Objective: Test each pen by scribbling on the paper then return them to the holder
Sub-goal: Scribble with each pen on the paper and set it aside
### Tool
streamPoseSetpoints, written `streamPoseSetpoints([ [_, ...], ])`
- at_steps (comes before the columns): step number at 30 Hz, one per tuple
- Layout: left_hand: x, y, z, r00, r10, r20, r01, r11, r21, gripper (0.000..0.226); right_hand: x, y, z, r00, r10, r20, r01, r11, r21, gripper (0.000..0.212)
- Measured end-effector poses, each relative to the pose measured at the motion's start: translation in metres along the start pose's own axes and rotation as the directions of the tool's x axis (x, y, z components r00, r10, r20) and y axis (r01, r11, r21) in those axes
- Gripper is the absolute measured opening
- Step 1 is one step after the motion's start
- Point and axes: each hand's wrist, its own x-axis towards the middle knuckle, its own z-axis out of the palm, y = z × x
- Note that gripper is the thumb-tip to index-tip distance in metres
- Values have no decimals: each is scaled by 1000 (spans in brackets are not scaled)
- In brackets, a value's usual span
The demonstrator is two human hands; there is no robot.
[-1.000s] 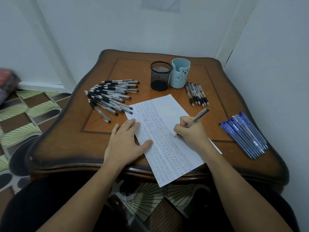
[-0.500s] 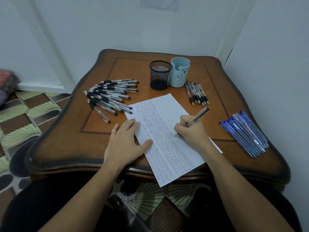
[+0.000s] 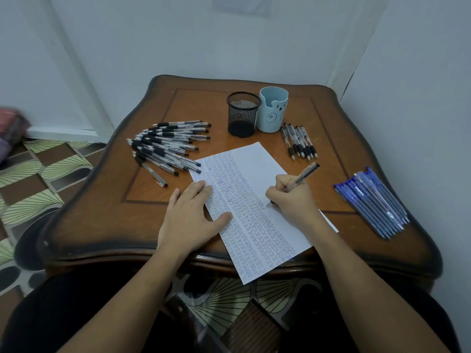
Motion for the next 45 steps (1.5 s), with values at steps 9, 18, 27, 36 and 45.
streamPoseSetpoints([
  [9, 1, -1, 0, 1000, 3, -2, -3, 1000, -4, 96, 3, 0, 0, 1000, 24, 4, -25, 999, 43, 49],
  [18, 1, -1, 1, 1000, 2, 3, -2, 1000, 11, 97, 8, -9, -8, 981, 129, -146, -93, 969, 231, 39],
  [27, 1, -1, 1, 1000, 3, 4, -3, 1000, 8, 97, 7, -20, -13, 956, 273, -107, -196, 865, 461, 48],
  [36, 0, -1, -1, 1000, 2, 9, -2, 1000, 1, 98, 6, -31, -7, 958, 265, -113, -226, 934, 278, 34],
  [45, 0, -2, -1, 1000, 12, 14, -12, 1000, 8, 95, 61, -57, -39, 901, 431, -57, -434, 897, -88, 24],
])
